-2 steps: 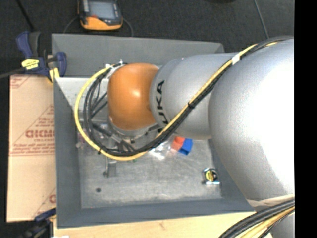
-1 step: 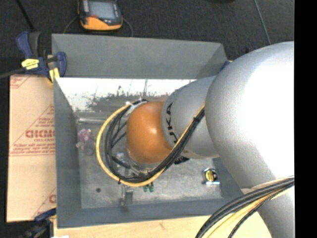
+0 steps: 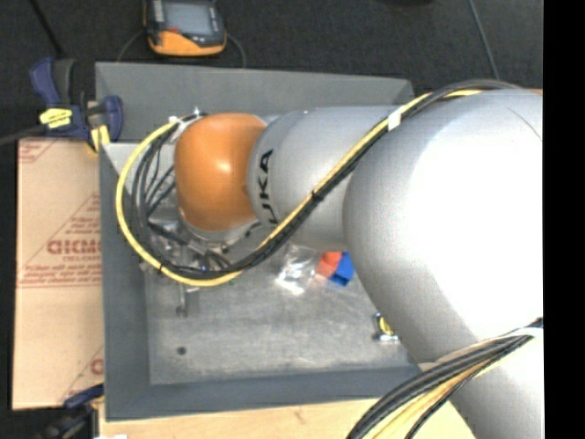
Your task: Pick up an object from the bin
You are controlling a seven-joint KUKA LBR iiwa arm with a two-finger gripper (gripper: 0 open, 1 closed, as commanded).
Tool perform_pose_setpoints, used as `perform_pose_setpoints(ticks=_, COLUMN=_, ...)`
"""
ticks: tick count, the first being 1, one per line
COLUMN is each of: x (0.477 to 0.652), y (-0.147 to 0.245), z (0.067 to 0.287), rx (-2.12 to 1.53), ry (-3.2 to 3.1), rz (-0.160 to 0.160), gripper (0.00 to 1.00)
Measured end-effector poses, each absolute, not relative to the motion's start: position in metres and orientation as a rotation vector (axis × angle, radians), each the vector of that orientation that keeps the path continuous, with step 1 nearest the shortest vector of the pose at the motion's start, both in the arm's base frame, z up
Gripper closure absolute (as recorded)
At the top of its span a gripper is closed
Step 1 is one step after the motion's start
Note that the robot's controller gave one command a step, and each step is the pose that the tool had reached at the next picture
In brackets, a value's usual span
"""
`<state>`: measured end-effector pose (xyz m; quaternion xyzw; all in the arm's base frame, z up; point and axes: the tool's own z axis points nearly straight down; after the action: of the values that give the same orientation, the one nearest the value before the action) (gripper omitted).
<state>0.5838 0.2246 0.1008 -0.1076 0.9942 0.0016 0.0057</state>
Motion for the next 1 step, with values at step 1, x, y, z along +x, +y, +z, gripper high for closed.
perform_pose_setpoints(ticks=1, x=0.5460, y=0.2053, z=0.0705, rx=-0.410, ry=3.110, rz=-0.001, gripper=0.00)
